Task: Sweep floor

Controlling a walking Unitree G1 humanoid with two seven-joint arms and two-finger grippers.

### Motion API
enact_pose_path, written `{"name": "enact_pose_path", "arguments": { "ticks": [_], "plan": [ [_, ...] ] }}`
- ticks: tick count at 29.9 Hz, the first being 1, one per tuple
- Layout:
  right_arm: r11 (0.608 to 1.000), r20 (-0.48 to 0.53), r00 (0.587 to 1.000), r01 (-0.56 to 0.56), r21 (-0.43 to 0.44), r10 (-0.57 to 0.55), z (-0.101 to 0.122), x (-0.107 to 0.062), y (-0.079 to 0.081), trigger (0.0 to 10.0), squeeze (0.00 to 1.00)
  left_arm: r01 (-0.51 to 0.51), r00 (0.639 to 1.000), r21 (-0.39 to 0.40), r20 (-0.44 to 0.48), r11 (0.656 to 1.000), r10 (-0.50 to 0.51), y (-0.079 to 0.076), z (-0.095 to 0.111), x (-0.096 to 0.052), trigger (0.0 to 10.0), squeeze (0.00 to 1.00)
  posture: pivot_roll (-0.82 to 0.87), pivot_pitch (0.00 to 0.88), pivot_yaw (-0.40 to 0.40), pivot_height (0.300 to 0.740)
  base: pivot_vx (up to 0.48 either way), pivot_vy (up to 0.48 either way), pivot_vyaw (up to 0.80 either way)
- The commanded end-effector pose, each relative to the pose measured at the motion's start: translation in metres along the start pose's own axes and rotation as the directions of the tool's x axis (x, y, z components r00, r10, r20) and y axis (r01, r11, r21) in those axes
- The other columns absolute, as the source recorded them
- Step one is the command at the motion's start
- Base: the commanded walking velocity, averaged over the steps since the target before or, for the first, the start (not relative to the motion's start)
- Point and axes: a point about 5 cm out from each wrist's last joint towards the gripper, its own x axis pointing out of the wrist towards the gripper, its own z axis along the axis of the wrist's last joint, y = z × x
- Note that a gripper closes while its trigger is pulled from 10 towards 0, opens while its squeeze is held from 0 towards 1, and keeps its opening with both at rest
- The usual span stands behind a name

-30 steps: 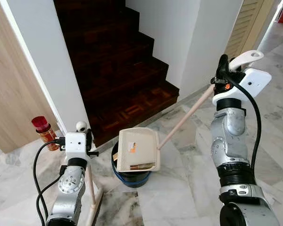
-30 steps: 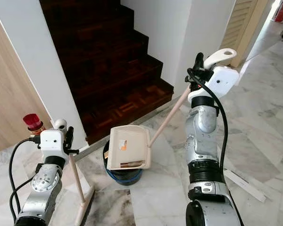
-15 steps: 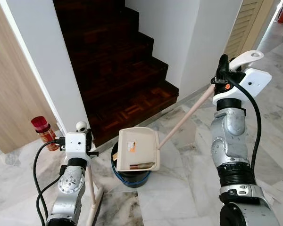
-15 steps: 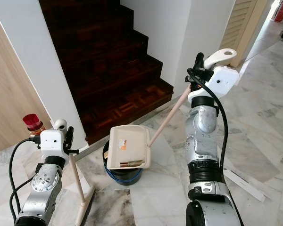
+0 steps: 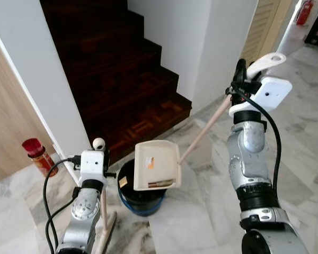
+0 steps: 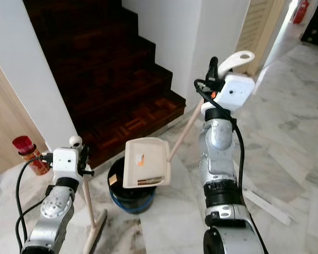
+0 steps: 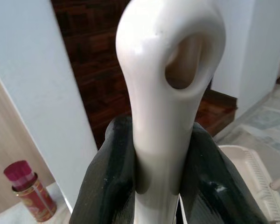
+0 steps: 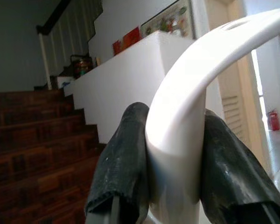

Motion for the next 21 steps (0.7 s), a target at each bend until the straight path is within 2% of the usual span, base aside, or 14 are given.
{"name": "enact_pose_path", "arguments": {
  "ticks": [1,18,21],
  "plan": [
    [1.000,0.110,0.994,-0.019,0.022,0.016,0.0213,0.0089,0.0086,10.0,0.00,-0.008,0.998,0.015,0.057,1.000,0.007,0.0016,0.0117,0.0043,10.0,0.00,0.09,0.000,-0.013,0.740,0.326,0.000,0.00],
    [1.000,0.126,0.992,-0.024,0.016,0.022,0.0248,0.0112,0.0111,10.0,0.00,-0.009,0.998,0.013,0.063,1.000,0.008,0.0001,0.0133,0.0044,10.0,0.00,0.09,0.000,-0.016,0.740,0.336,0.000,0.00],
    [1.000,0.132,0.991,-0.024,0.018,0.021,0.0263,0.0118,0.0114,10.0,0.00,-0.012,0.997,0.012,0.072,1.000,0.011,-0.0003,0.0147,0.0046,10.0,0.00,0.09,0.000,-0.016,0.740,0.000,0.000,0.00]
  ]
}}
